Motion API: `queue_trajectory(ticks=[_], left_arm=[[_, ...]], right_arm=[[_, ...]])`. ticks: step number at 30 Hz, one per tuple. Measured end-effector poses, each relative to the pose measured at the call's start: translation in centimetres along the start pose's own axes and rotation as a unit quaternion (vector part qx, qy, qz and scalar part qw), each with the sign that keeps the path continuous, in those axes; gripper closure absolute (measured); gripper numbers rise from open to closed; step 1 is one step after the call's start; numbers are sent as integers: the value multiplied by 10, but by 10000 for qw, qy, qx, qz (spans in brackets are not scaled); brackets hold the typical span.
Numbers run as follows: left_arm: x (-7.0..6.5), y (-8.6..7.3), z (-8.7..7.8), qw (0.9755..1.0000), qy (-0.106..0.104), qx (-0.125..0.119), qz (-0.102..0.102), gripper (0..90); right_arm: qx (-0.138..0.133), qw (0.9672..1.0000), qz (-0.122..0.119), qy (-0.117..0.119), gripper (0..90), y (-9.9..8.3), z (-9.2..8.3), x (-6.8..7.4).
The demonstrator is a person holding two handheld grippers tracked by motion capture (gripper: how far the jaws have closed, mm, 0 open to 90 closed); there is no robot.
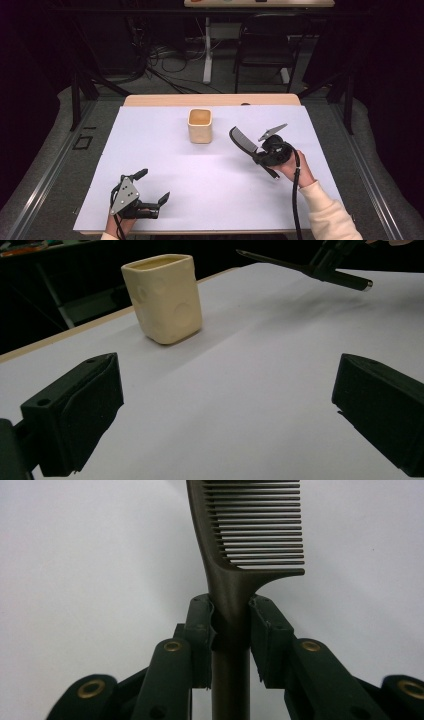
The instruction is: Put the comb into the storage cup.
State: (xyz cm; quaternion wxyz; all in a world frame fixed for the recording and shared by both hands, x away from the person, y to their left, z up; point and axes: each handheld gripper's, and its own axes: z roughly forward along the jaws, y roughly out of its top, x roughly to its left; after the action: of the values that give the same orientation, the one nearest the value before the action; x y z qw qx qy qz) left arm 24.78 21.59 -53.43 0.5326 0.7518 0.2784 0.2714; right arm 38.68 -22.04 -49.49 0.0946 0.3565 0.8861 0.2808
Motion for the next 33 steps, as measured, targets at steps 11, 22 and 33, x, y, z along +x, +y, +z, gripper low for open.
queue_trajectory(ticks=[11, 22, 33], left_arm=[[0, 0, 0, 10000, -20, 19, -9, 2], [0, 0, -1, 10000, -36, -19, -39, 2], [0, 1, -2, 9999, -60, -65, -98, 2]], right_arm=[[-295, 9996, -12, 39, 718, 2, -2, 2], [-552, 9984, -79, 72, 719, 5, -6, 6], [-806, 9967, -78, 77, 719, 5, -7, 6]])
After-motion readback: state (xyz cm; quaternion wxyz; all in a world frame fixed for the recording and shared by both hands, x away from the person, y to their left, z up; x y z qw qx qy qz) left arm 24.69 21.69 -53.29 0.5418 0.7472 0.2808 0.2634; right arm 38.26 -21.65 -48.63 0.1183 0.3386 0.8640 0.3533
